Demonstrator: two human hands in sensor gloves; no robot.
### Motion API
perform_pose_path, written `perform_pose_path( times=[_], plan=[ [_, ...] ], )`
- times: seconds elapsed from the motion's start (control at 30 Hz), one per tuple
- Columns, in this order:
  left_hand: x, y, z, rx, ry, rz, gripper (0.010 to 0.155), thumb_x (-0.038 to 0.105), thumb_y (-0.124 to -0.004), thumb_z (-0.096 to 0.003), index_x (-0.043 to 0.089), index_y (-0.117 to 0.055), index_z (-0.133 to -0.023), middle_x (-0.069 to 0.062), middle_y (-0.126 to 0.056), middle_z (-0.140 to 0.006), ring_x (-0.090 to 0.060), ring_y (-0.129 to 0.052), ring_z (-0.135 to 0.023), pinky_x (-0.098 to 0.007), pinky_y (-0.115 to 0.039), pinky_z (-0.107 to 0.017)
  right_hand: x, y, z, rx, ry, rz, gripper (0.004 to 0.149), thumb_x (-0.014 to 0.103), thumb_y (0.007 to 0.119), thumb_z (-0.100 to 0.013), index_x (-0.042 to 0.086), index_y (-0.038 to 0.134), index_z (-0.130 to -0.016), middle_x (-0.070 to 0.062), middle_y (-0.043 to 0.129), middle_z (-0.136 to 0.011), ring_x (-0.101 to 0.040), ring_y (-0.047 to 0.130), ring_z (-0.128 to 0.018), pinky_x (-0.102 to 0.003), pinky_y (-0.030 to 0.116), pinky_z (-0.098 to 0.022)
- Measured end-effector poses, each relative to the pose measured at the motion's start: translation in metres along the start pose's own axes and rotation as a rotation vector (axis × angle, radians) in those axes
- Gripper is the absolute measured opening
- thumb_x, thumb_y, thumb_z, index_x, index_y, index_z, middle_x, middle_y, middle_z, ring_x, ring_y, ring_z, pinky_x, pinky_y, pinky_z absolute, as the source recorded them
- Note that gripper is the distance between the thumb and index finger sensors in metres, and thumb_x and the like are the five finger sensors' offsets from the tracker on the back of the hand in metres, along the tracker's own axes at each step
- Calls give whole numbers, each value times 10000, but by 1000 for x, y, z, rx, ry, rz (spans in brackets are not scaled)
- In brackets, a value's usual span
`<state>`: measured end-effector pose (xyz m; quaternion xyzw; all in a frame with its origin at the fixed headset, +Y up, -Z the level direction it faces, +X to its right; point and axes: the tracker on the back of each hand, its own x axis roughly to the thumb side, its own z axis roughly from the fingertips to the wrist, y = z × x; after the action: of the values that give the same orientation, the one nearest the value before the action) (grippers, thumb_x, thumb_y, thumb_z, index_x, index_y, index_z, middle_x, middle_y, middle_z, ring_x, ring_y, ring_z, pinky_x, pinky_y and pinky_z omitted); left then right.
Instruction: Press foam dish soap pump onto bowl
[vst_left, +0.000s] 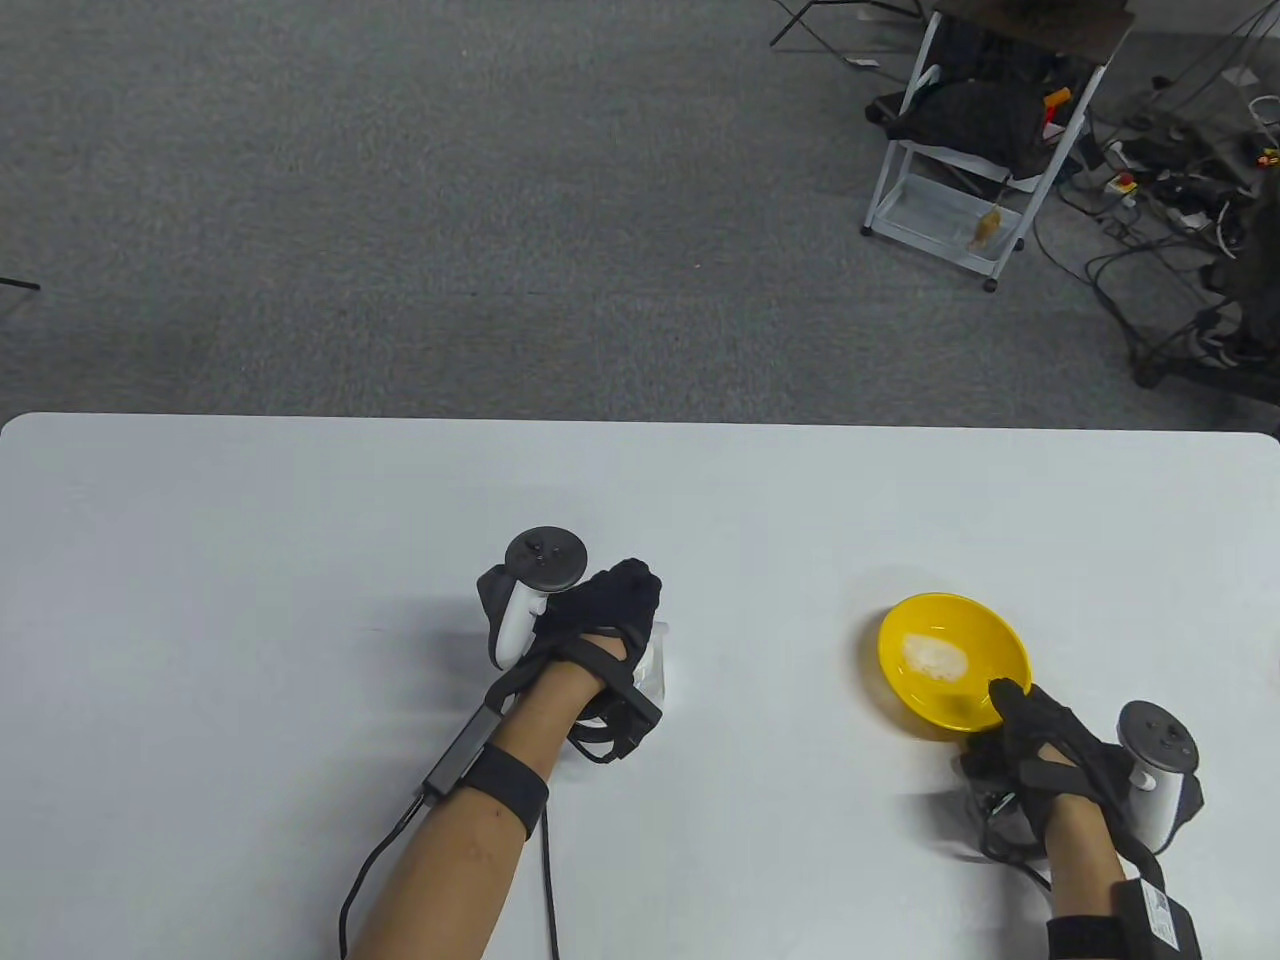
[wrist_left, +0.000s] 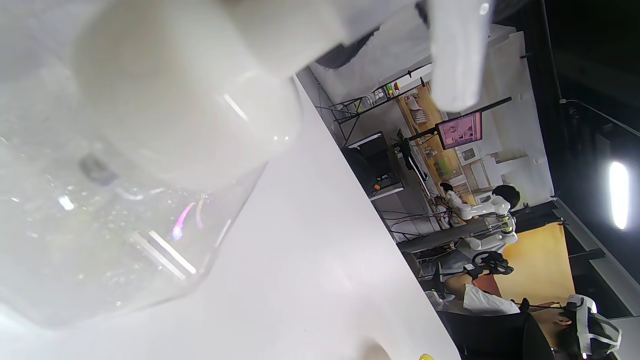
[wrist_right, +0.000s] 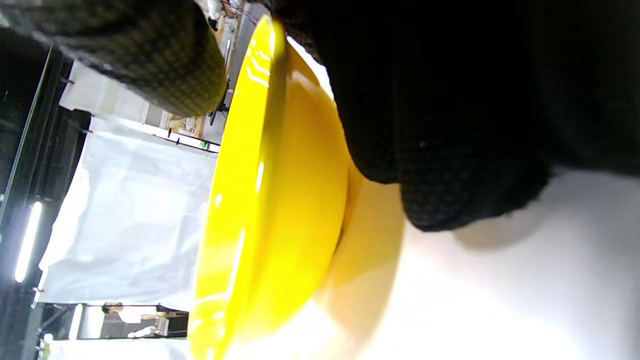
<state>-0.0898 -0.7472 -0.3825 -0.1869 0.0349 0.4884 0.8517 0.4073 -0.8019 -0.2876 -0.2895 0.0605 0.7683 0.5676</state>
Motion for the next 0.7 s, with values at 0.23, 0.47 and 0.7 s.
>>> perform_pose_path(
  times=[0.23, 0.47, 0.7],
  plan=[
    [-1, 1, 5, 70, -7, 2, 696, 540, -617, -422, 174, -551, -1011, -179, -522, -1097, -479, -413, -1033, -650, -410, -720, 14, -17, 21, -178, -86, 151, 826, 535, 774, -433, 44, 454, -1016, -323, 836, -728, -471, 976, -438, -557, 878, -238],
    [-3, 9, 21, 98, -16, -69, 806, 649, -627, -378, 190, -502, -1028, -167, -469, -1115, -470, -367, -1047, -661, -380, -721, 53, -16, 58, -261, -279, 343, 777, 579, 753, -432, 145, 523, -1035, -313, 716, -893, -532, 869, -685, -676, 778, -397],
    [-13, 34, 66, 173, -61, -115, 880, 704, -649, -353, 245, -389, -1057, -102, -258, -1160, -409, -138, -1078, -709, -246, -708, 86, 42, 98, -144, -599, 442, 747, 604, 754, -425, 185, 594, -1022, -281, 738, -933, -548, 816, -785, -729, 723, -474]
  ],
)
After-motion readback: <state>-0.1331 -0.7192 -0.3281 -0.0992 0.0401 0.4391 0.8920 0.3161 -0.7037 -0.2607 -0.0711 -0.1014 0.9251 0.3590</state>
